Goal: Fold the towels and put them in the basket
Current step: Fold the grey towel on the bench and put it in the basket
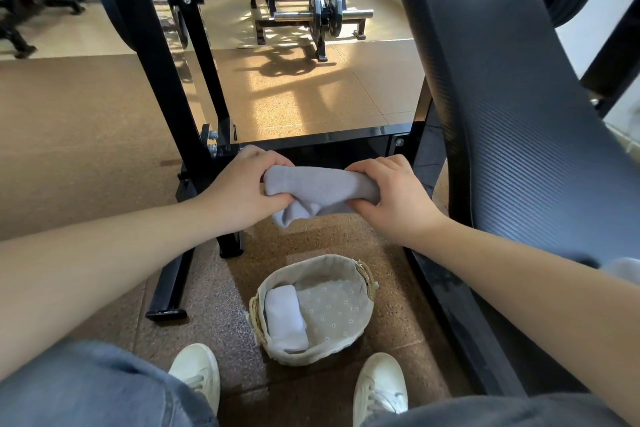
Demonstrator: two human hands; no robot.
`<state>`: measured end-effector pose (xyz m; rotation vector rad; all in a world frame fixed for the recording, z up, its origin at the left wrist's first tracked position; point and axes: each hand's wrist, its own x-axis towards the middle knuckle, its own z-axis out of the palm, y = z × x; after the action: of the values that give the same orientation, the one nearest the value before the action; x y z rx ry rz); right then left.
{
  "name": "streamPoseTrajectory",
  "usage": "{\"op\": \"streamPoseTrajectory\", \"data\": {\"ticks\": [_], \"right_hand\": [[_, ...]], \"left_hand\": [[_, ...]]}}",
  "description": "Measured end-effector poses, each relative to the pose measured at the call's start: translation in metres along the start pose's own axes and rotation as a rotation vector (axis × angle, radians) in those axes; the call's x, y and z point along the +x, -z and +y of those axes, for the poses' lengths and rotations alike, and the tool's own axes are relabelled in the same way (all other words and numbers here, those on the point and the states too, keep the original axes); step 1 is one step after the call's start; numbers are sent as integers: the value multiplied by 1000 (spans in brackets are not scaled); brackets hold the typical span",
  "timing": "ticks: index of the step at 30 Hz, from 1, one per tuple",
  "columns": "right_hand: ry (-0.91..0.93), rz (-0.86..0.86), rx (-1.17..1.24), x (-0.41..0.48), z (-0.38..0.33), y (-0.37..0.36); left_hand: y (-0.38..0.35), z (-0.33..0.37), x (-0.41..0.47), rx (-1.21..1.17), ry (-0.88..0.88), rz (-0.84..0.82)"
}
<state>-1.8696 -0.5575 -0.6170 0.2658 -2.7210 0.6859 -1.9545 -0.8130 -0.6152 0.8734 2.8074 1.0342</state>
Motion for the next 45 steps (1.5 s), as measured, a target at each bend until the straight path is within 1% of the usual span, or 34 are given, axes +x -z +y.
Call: {"op": "streamPoseTrajectory", "data": {"ticks": [5, 10, 12, 15, 17, 18, 20, 22, 25, 27, 29, 31, 33, 35, 38, 41, 45], "right_hand": [[-10, -65, 180, 1, -1, 2], [-43, -113, 248, -2, 2, 2], [-63, -66, 224, -1, 2, -1], [-142, 47, 177, 1, 1, -3], [-189, 92, 163, 1, 1, -4], [-206, 104, 167, 1, 0, -4], [-216, 114, 199, 0, -4, -6], [-178, 101, 223, -2, -10, -11], [-108, 17, 276, -7, -18, -18], [-64, -78, 300, -8, -21, -19], [-11, -186, 310, -10, -23, -17], [35, -244, 323, -11, -24, -16], [30, -204, 360, -11, -26, -15], [-29, -132, 438, -8, -27, -15], [-136, -89, 539, -4, -26, -15], [-192, -105, 651, -2, -25, -15], [-219, -206, 830, -3, -24, -15]], "left_hand": [[1, -5, -1, -6, -17, -7], [4, -12, -3, 58, -28, -93], [1, -14, -2, 113, -28, -49], [-1, -10, 1, 161, -12, 58], [-1, -2, 2, 94, 2, 83], [-1, 4, 2, 16, 29, 52], [-6, 17, 2, -175, 118, -68], [-14, 30, 0, -362, 215, -144], [-21, 39, 0, -691, 345, -139], [-23, 41, 0, -794, 385, -109], [-25, 42, -2, -805, 403, -90], [-24, 40, -4, -797, 429, -78], [-23, 38, -4, -780, 435, -72], [-22, 37, -4, -746, 422, -69], [-20, 37, -4, -744, 401, -85], [-18, 39, -7, -772, 329, -140], [-17, 43, -10, -807, 254, -222]]}}
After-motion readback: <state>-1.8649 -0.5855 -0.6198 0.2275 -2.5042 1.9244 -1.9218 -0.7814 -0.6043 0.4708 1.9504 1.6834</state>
